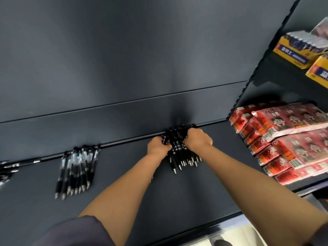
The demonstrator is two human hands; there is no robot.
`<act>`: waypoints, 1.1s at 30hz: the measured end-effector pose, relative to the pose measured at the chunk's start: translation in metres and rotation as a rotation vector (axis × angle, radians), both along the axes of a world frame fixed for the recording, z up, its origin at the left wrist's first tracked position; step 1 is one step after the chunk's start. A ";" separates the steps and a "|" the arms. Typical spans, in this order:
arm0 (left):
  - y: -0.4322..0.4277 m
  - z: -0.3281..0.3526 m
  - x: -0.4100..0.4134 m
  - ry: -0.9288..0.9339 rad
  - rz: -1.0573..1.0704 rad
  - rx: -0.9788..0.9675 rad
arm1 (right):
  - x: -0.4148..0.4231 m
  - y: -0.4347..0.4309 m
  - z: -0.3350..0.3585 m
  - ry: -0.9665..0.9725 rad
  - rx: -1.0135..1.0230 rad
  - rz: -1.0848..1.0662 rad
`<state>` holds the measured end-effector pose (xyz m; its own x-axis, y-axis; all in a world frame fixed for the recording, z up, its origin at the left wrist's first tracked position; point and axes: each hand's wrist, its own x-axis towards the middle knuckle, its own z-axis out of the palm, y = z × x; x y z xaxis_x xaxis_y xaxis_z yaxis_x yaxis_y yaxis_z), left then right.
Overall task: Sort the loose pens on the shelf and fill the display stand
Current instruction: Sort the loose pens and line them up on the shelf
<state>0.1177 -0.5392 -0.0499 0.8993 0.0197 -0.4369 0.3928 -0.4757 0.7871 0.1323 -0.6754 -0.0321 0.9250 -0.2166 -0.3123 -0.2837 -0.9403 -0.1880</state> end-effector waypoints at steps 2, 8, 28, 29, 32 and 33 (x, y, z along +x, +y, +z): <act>-0.006 -0.001 -0.001 -0.008 0.000 0.001 | 0.000 -0.001 -0.001 -0.005 0.022 -0.005; -0.012 -0.001 -0.004 -0.031 -0.076 0.044 | -0.005 -0.001 0.001 -0.035 0.032 0.024; 0.010 -0.013 -0.014 -0.170 -0.218 0.335 | -0.017 0.011 -0.008 -0.058 -0.050 0.159; 0.008 -0.012 -0.014 -0.171 -0.218 0.330 | -0.017 0.010 -0.008 -0.060 -0.051 0.166; 0.009 -0.008 -0.016 -0.185 -0.251 0.336 | -0.018 0.009 -0.005 -0.114 -0.085 0.217; 0.013 -0.006 -0.018 -0.197 -0.266 0.349 | -0.019 0.010 -0.003 -0.145 -0.100 0.258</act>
